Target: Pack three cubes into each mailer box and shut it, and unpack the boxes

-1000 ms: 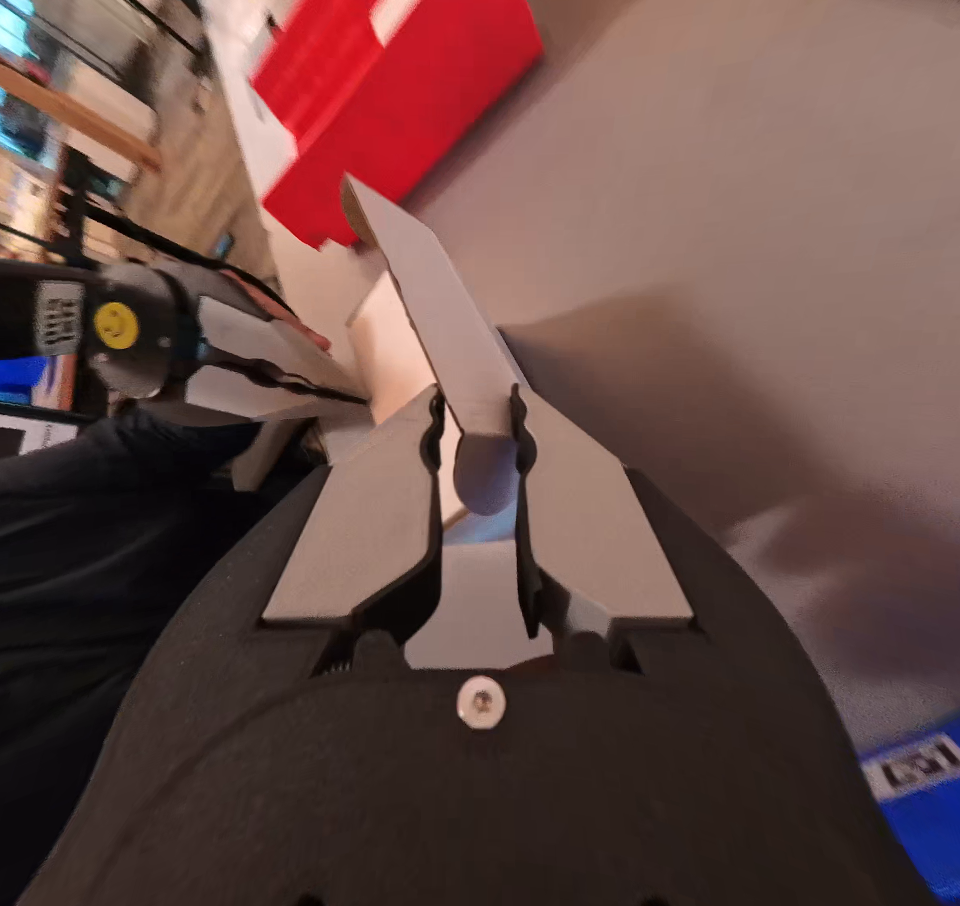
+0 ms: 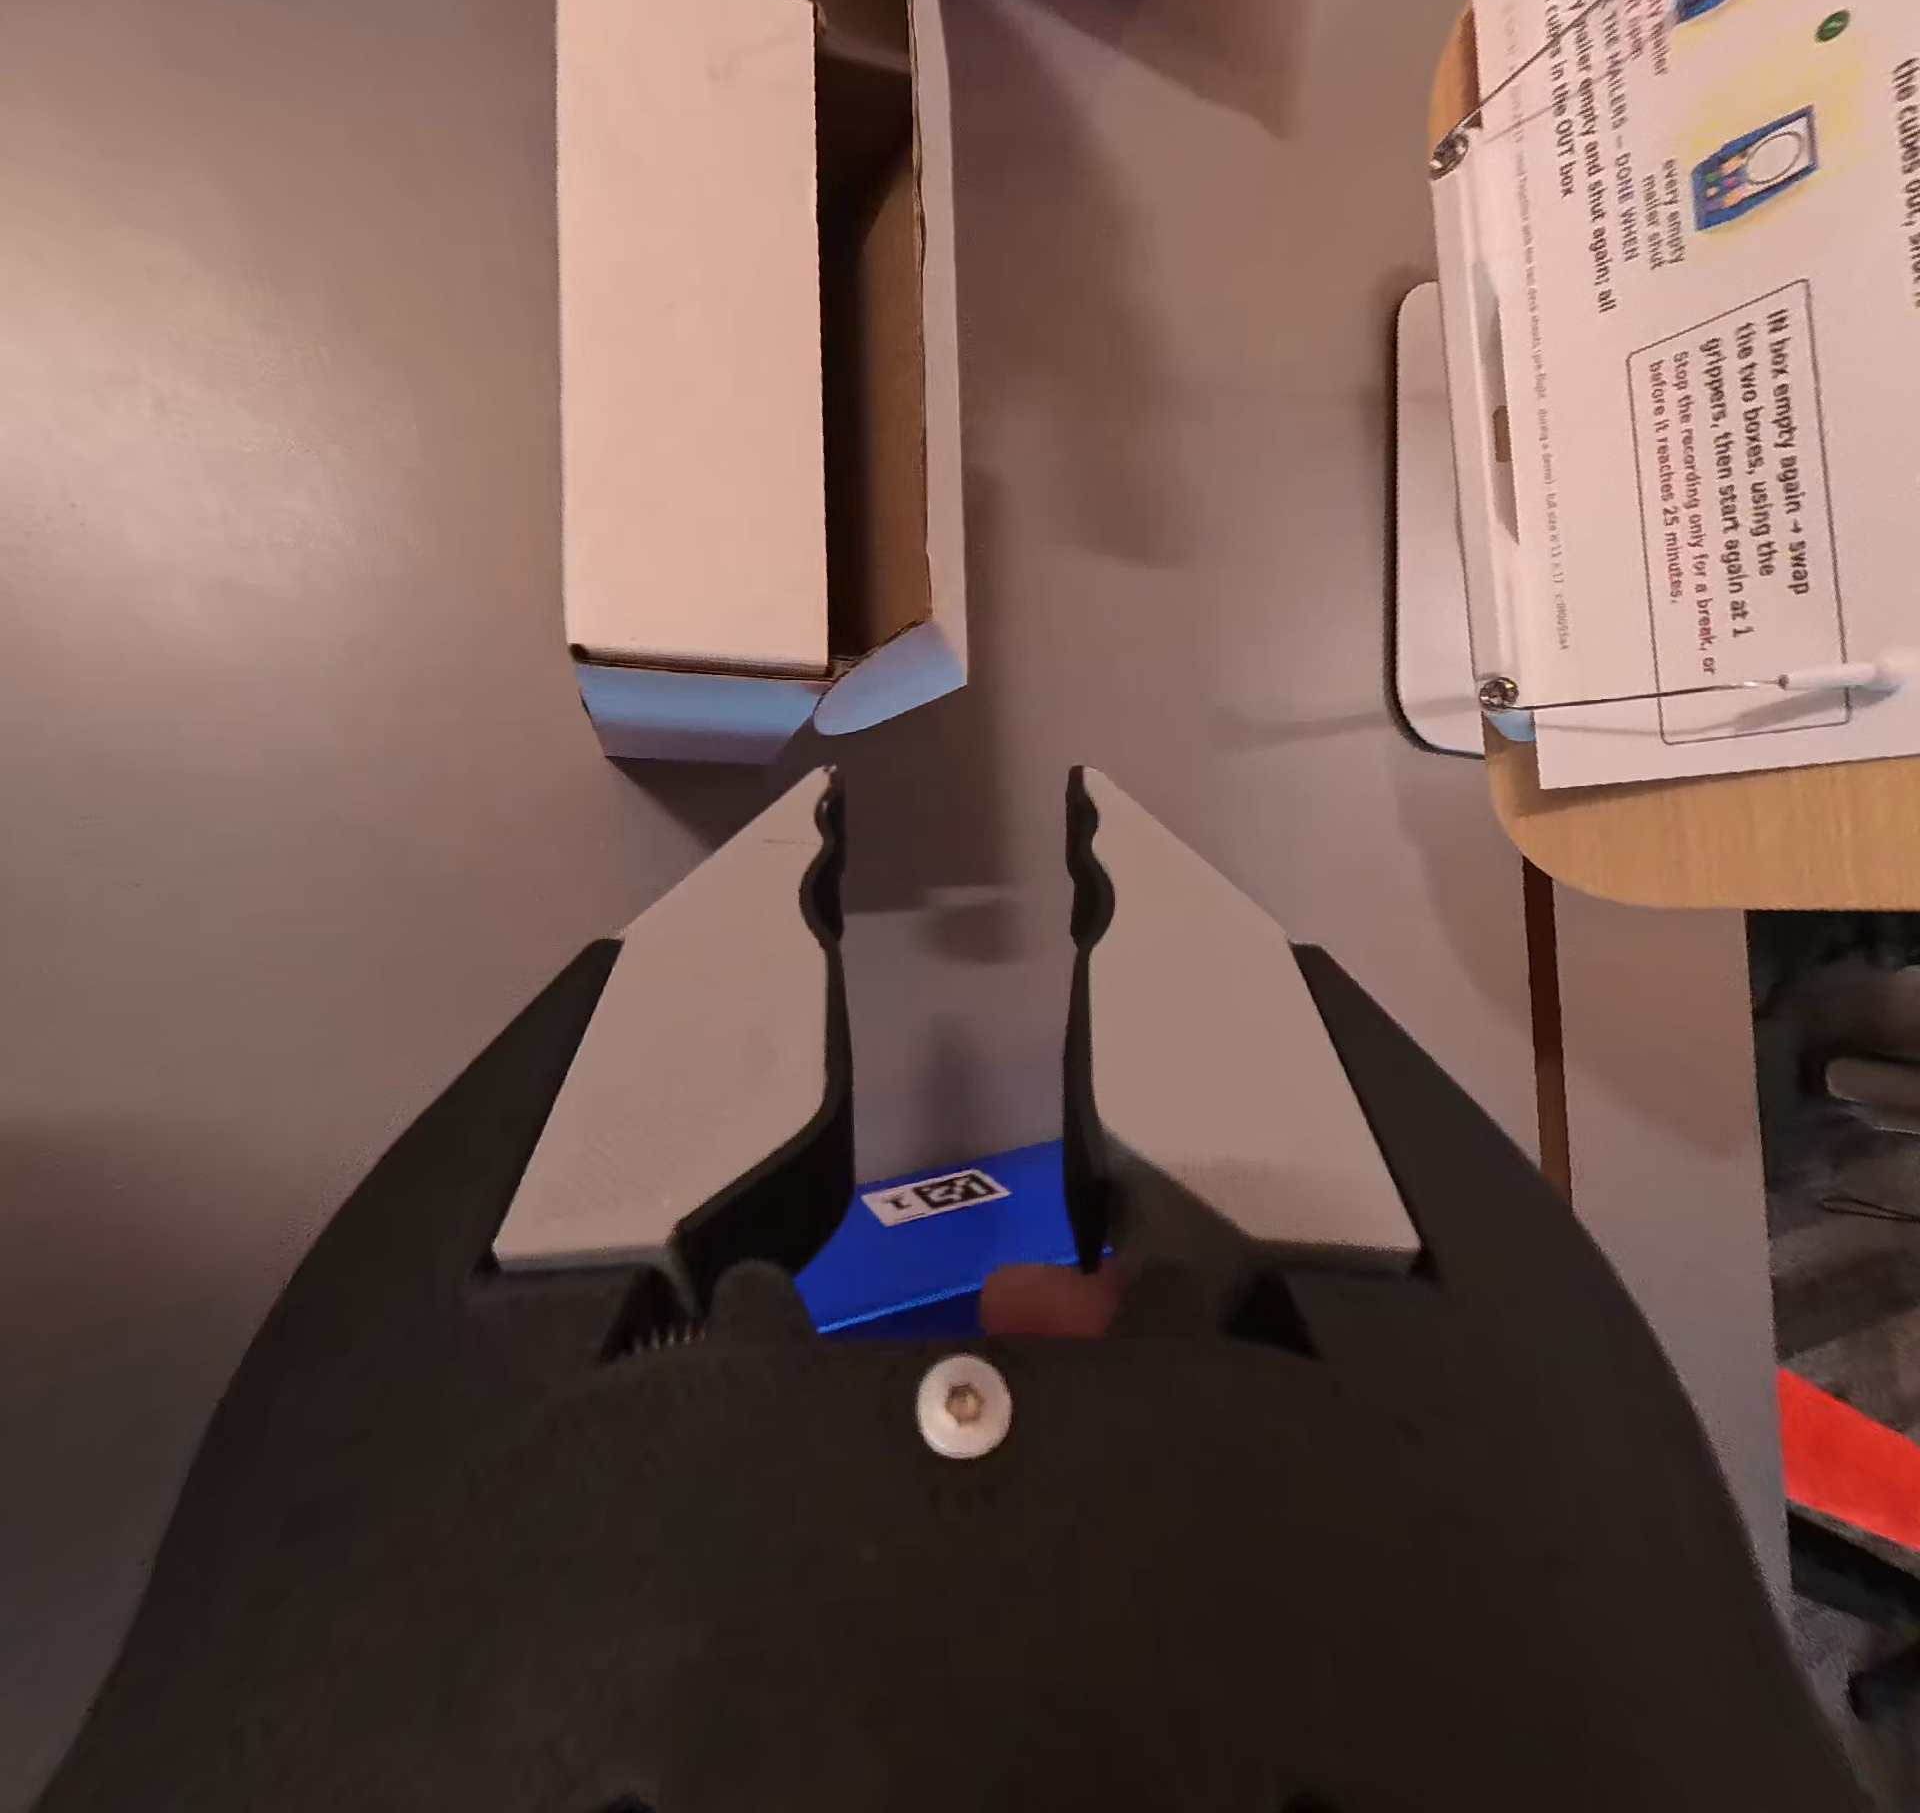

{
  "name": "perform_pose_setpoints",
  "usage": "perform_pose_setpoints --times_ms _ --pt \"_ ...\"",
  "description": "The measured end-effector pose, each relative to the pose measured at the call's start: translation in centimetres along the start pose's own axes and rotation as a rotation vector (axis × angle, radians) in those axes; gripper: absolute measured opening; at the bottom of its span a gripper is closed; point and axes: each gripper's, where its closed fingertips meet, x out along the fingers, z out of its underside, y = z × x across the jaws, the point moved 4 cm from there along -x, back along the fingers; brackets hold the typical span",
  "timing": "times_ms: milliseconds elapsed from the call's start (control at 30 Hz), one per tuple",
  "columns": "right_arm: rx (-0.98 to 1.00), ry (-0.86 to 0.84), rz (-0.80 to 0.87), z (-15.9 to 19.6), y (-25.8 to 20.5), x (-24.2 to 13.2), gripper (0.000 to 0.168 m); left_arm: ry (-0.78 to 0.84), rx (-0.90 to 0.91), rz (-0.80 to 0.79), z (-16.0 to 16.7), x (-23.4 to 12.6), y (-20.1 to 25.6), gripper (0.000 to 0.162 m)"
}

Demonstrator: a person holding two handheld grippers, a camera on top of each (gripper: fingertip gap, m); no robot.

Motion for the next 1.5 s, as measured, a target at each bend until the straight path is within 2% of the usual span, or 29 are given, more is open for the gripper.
perform_pose_setpoints --times_ms 133,333,500,633,733,867,1067,1133,1300,1500 --pt "-0.024 0.025 -0.097 -0.6 0.1 1.2 0.032 0.011 -0.004 0.132 -0.2 0.9 -0.1 0.042" --pt "-0.004 0.08 -0.174 -0.6 0.8 2.0 0.038 0.066 0.002 0.221 -0.3 1.7 0.1 0.037" --pt "0.083 0.128 -0.199 0.3 2.1 2.5 0.029 0.093 -0.056 0.209 -0.2 2.1 -1.2 0.024" --pt "0.139 0.217 -0.244 -0.2 2.2 2.2 0.031 0.2 -0.135 0.172 -1.1 1.2 -2.8 0.003" --pt "0.147 0.236 -0.232 -0.4 1.9 2.1 0.032 0.226 -0.147 0.154 -1.5 0.7 -2.7 0.0" --pt "0.183 0.237 -0.216 -0.3 1.7 1.9 0.035 0.155 -0.16 0.099 -1.1 1.1 -2.3 0.0" --pt "0.231 0.251 -0.153 -0.5 1.4 1.1 0.052 0.074 -0.217 -0.054 -0.8 1.8 -2.5 0.009" --pt "0.247 0.282 -0.142 -1.1 0.9 0.5 0.072 0.097 -0.229 -0.062 -1.2 1.7 -2.1 0.009" --pt "0.225 0.218 -0.111 -3.4 -1.4 0.9 0.105 0.104 -0.238 -0.065 -1.5 2.0 -1.6 0.007" --pt "0.39 0.209 -0.148 -6.0 -5.3 1.8 0.107 0.195 -0.294 -0.06 -1.9 1.7 -0.5 0.0"
